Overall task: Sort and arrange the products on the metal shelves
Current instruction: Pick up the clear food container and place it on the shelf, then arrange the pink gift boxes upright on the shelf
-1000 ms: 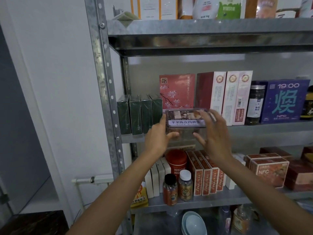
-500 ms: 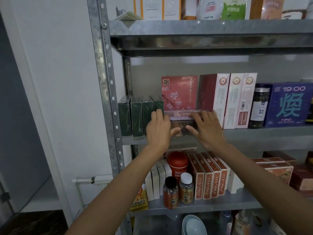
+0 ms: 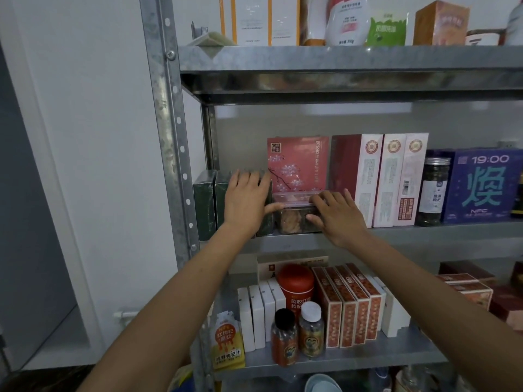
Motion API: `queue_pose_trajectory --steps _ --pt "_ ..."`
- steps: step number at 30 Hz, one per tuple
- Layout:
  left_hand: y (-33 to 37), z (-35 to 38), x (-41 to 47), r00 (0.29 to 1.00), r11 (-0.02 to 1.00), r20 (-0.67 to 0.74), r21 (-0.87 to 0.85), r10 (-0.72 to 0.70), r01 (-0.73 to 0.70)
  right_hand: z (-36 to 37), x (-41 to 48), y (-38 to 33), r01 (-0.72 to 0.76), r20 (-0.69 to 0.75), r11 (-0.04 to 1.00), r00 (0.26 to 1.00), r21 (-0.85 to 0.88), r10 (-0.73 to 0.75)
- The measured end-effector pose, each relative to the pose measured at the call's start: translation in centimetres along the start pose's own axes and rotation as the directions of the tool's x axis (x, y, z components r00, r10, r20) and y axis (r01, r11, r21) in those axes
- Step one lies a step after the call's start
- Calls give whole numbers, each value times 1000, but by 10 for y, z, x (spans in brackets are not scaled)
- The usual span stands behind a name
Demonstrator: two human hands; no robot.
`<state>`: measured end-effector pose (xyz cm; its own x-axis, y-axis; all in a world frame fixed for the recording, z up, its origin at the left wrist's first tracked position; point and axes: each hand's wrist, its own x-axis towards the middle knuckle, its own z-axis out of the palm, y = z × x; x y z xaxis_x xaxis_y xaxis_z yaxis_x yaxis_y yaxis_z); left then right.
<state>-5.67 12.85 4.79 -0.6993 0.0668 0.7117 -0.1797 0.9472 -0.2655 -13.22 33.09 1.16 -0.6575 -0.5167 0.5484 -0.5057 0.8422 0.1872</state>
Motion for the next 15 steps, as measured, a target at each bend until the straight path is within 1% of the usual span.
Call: queue_pose_trajectory --steps 2,4,6,7,8,9,11,12,15 --pt "-4 -3 4 1000 1000 0 -21 20 -20 0 4 1 3 28 1000 1000 12 -3" --pt "-11 -6 9 1000 998 -3 -64 2 -2 -4 9 3 6 66 999 998 38 -8" --pt "-19 -8 12 999 996 1 -70 -47 47 -14 17 7 -23 113 989 994 146 6" --pt "-21 -7 12 998 997 8 -41 -61 61 -20 23 9 -43 114 974 993 222 18" --pt "-22 -4 12 998 998 14 -3 -61 61 -25 30 11 -52 81 958 996 281 31" --pt "-22 -2 12 998 998 17 30 -56 56 -29 38 12 -45 15 952 999 303 43" --pt "-21 0 13 998 997 22 60 -51 50 -35 58 13 -27 -109 966 992 258 57" --pt "-21 1 14 998 997 23 63 -54 52 -37 68 12 -27 -132 973 990 229 58" --pt "-22 3 14 999 995 7 78 -54 54 -40 100 11 -46 -122 989 991 142 63"
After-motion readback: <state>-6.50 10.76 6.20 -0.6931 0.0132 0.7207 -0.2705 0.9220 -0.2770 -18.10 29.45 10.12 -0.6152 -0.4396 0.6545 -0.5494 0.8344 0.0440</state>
